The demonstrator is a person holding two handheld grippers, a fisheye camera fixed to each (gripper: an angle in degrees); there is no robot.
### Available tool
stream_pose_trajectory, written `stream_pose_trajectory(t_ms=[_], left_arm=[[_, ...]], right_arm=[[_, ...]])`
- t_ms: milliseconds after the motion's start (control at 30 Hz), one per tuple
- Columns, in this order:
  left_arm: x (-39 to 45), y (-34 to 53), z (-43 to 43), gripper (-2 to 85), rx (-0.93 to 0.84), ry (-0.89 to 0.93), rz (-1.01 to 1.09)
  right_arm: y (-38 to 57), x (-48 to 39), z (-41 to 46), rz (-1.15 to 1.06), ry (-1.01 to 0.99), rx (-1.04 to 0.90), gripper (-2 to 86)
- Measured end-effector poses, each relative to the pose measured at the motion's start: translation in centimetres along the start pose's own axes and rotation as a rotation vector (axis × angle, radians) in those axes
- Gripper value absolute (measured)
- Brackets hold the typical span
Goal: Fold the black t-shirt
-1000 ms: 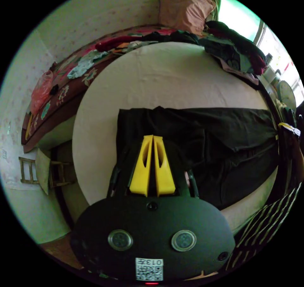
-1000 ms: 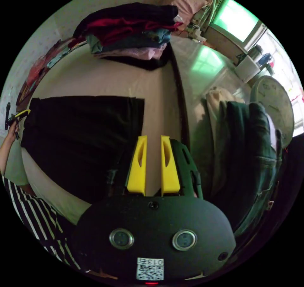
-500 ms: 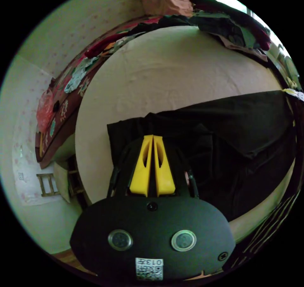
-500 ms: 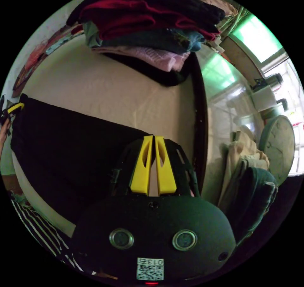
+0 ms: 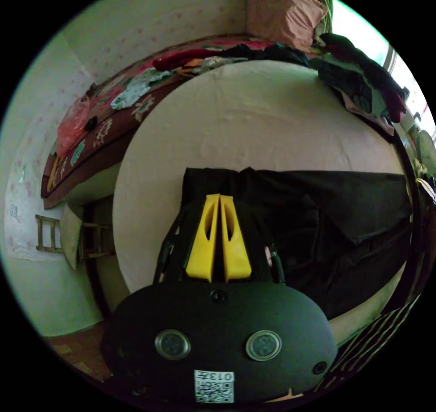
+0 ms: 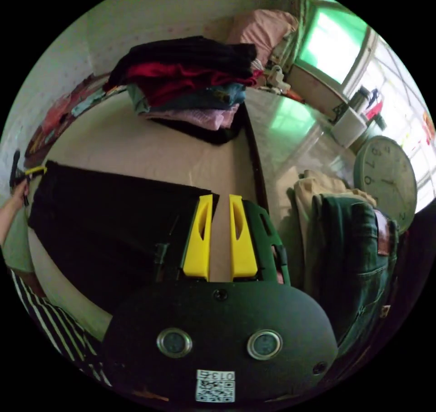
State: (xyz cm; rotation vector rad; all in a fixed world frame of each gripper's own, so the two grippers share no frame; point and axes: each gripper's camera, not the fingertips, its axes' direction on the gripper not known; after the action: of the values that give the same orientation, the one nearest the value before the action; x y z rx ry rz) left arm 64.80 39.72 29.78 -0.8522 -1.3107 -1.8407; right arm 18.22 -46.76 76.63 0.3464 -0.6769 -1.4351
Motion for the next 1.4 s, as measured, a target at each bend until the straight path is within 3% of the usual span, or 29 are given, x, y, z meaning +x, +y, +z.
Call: stream_pose_trajectory(t_ms=[33,167,300,433,633,767,933,1033,1133,1200,1267,1400], left_arm=[[-0.4,0.1,1.0,-0.3,-0.07,-0.008,0.004],[-2.3,0.6,0.6,-0.2,-0.039,-0.034,-0.052],[-4.3,1.8,-0.6,0.0,-0.002,-0.056,-0.073],[-6.1,1.8,-1.1,1.2,0.047,-0.044,-0.04],[-6.6,-0.7,0.7,0.7,0.075,0.05,0.14],[-7.7,-0.6,3.1,0.0,0.03,0.036,0.263],[-11.3,0.7,3.5,0.2,0.059,0.144,0.257],[-13.6,2.6,2.1,1.1,0.151,0.215,0.254],[-14.8,5.1,0.6,4.2,0.216,0.197,0.308],[-15.1,6.4,0.1,5.7,0.216,0.297,0.368],[-14.4,8.0,0.4,7.1,0.138,0.46,0.504],[-12.7,10.1,1.3,8.9,0.055,0.443,0.646]], right_arm=[[0.2,-1.7,0.5,-0.022,0.039,-0.008,5.6],[-0.5,-4.9,2.8,-0.091,-0.011,-0.196,1.7],[-3.0,-8.7,-0.3,-0.151,0.07,0.009,0.5],[-7.8,-17.0,-0.6,-0.35,-0.244,0.037,0.4],[-12.6,-34.8,-0.6,-0.603,-0.496,0.048,0.2],[-14.1,-43.4,0.1,-0.696,-0.441,0.018,0.3],[-15.5,-47.4,2.4,-0.584,-0.365,-0.132,0.7],[-16.7,-48.5,-0.6,-0.535,-0.43,-0.007,1.7],[-18.2,-52.9,-2.7,-0.652,-0.439,0.073,4.1],[-19.2,-56.0,-2.9,-0.723,-0.45,0.07,5.5],[-20.4,-58.8,-2.3,-0.777,-0.472,0.016,7.1],[-21.9,-63.7,-0.6,-0.88,-0.515,-0.162,5.9]])
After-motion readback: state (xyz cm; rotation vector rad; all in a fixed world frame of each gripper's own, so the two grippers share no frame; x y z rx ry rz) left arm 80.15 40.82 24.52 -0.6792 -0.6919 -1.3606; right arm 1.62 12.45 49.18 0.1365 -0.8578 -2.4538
